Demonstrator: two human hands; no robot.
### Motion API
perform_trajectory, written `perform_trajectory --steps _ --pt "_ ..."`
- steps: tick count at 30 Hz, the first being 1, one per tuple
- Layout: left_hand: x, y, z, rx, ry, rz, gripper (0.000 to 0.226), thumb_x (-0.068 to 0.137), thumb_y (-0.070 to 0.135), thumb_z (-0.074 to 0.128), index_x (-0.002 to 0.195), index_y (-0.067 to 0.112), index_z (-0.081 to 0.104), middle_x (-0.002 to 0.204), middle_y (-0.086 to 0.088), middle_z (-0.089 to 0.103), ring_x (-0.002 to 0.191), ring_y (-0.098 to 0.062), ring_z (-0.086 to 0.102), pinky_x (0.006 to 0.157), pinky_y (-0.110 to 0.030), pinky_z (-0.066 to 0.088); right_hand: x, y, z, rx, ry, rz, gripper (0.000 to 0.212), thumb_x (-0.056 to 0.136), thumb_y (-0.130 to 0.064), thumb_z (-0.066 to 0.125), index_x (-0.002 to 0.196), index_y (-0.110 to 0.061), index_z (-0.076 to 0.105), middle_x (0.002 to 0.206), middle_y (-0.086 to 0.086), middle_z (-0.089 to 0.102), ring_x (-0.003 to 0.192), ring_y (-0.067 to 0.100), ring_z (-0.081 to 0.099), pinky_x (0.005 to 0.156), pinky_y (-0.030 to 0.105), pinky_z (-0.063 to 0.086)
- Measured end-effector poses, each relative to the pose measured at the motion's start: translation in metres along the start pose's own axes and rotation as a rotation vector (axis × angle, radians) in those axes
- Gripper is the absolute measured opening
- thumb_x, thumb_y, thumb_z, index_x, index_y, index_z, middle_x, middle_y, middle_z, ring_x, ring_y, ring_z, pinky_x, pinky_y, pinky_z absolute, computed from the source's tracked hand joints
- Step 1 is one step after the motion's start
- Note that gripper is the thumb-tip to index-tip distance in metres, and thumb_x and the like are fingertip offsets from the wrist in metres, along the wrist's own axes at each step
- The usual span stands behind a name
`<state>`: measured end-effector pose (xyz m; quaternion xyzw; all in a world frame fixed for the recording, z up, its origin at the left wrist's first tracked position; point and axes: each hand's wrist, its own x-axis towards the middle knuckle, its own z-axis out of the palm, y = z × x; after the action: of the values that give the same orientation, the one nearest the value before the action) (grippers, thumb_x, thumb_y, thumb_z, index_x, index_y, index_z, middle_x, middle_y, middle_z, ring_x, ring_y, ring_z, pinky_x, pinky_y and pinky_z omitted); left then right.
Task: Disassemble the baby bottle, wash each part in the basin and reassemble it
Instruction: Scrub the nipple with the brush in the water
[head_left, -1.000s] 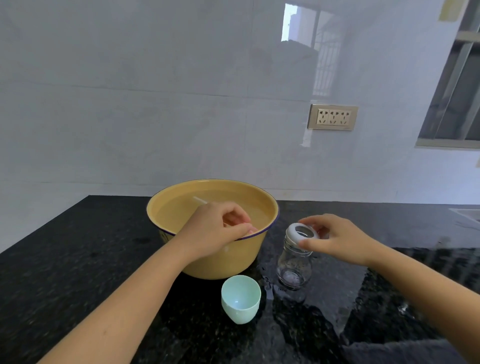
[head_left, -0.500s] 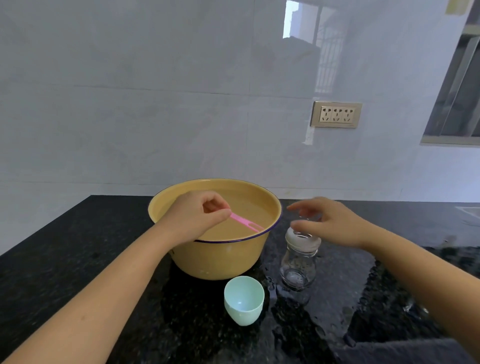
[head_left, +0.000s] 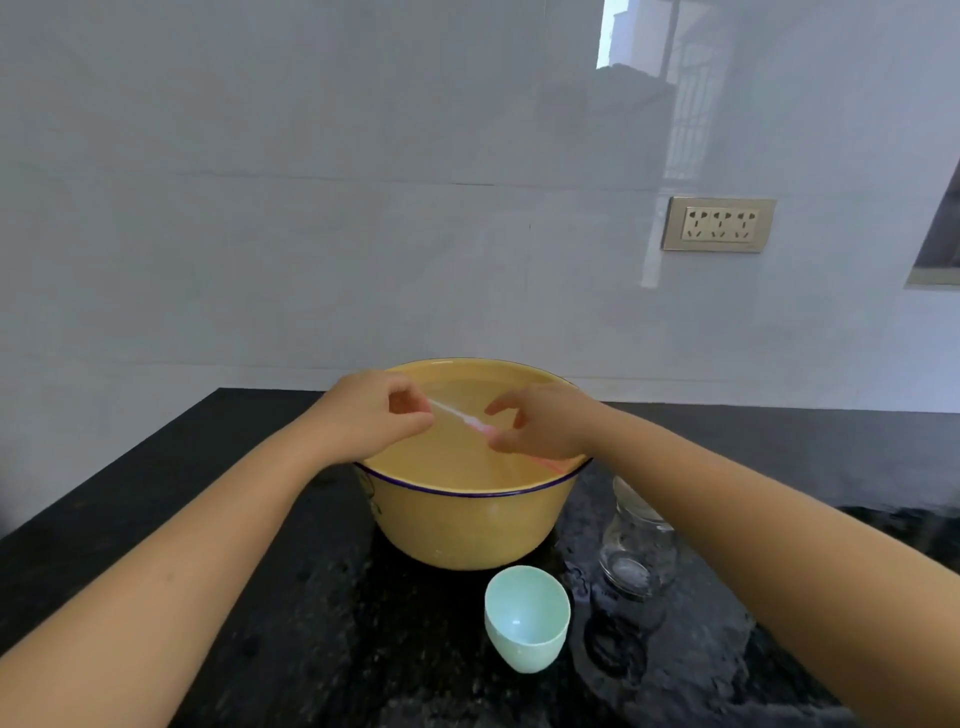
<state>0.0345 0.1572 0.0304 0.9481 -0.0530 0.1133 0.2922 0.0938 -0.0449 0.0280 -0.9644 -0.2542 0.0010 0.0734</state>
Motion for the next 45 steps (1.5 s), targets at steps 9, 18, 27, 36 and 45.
perform_trajectory --steps 9,18,27,36,45 --pt "0.018 -0.016 -0.003 0.101 -0.028 0.009 0.009 0.085 0.035 0.063 0.09 0.029 0.066 0.094 0.013 0.062 0.093 -0.007 0.056 0.074 -0.022 0.04 0.015 0.012 -0.005 -0.133 0.129 -0.065 0.037 0.096 -0.028 0.042 0.131 -0.026 0.053 0.123 0.003 0.053 0.111 0.023 0.053 0.084 0.031 0.044" --pt "0.047 -0.014 0.004 0.354 -0.201 -0.002 0.032 0.088 0.035 0.058 0.118 0.025 0.058 0.124 0.0 0.054 0.11 -0.016 0.052 0.085 -0.026 0.041 0.029 0.041 0.001 -0.457 0.197 -0.098 0.039 0.098 -0.02 0.034 0.13 -0.034 0.052 0.103 0.004 0.045 0.081 0.021 0.041 0.074 0.03 0.03" --pt "0.079 -0.009 0.026 0.624 -0.592 -0.01 0.058 0.093 0.032 0.049 0.146 0.018 0.028 0.152 -0.003 0.031 0.137 -0.022 0.032 0.112 -0.035 0.028 0.03 0.042 0.011 -0.506 0.203 -0.077 0.036 0.096 -0.017 0.034 0.122 -0.023 0.059 0.1 0.005 0.046 0.096 0.025 0.052 0.075 0.03 0.028" --pt "0.08 0.022 0.052 0.634 -0.844 -0.011 0.067 0.094 0.025 0.047 0.15 0.019 0.01 0.157 -0.003 0.019 0.144 -0.022 0.02 0.116 -0.034 0.02 0.03 0.046 0.011 -0.384 0.212 -0.038 0.038 0.096 -0.021 0.035 0.124 -0.031 0.058 0.099 0.002 0.043 0.1 0.025 0.053 0.08 0.033 0.033" --pt "0.075 0.041 0.064 0.413 -1.023 0.041 0.073 0.092 0.011 0.047 0.15 0.025 0.005 0.156 -0.002 0.019 0.141 -0.021 0.023 0.115 -0.038 0.026 0.03 0.049 0.011 -0.237 0.22 0.022 0.043 0.094 -0.018 0.037 0.129 -0.034 0.054 0.118 0.005 0.05 0.108 0.025 0.052 0.087 0.034 0.032"
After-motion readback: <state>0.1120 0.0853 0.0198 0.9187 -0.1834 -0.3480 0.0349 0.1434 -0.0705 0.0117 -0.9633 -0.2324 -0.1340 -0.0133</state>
